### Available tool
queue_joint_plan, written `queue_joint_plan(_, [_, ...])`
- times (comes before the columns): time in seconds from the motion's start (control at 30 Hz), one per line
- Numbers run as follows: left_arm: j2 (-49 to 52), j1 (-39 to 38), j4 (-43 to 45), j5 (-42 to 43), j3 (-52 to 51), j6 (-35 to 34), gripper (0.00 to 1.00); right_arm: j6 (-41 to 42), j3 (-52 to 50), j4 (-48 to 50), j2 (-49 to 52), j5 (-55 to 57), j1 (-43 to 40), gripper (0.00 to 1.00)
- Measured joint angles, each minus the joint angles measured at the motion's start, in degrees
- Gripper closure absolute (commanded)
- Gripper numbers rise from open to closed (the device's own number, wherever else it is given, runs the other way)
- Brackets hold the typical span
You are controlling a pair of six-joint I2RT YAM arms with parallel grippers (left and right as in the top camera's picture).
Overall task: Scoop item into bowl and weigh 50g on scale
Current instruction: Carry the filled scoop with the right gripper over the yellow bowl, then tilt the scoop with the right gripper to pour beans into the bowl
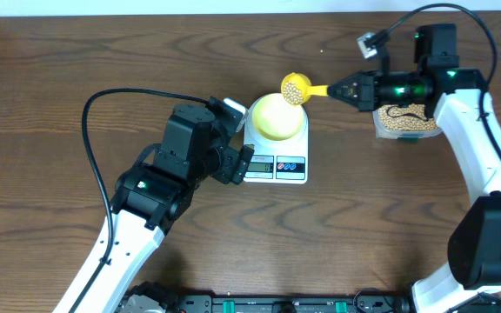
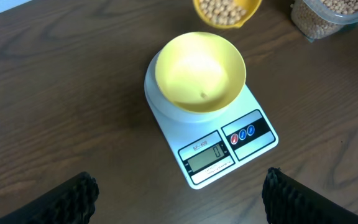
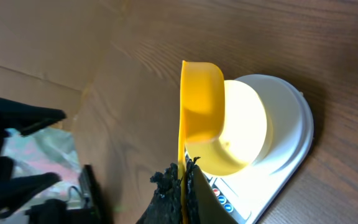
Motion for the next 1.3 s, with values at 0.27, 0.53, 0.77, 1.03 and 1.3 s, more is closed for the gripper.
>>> queue_joint_plan(0.27, [0.0, 0.0, 0.0, 0.0, 0.0, 0.0, 0.13, -0.37, -0.02, 1.27, 0.0, 10.36, 4.76, 0.99])
queue_joint_plan(0.53, [0.0, 0.0, 0.0, 0.0, 0.0, 0.0, 0.14, -7.67, -0.02, 1.36, 0.0, 15.89, 5.7, 0.99])
queue_joint_plan(0.77, [0.0, 0.0, 0.0, 0.0, 0.0, -0.02, 0.14, -14.78, -0.02, 1.44, 0.0, 16.72, 5.73, 0.99])
queue_joint_plan(1.03, [0.0, 0.0, 0.0, 0.0, 0.0, 0.0, 0.13, -22.18, -0.02, 1.46, 0.0, 16.81, 5.7, 0.99])
queue_joint_plan(1.3, [0.0, 0.0, 0.0, 0.0, 0.0, 0.0, 0.13, -28.28, -0.02, 1.46, 0.0, 16.94, 6.45, 0.99])
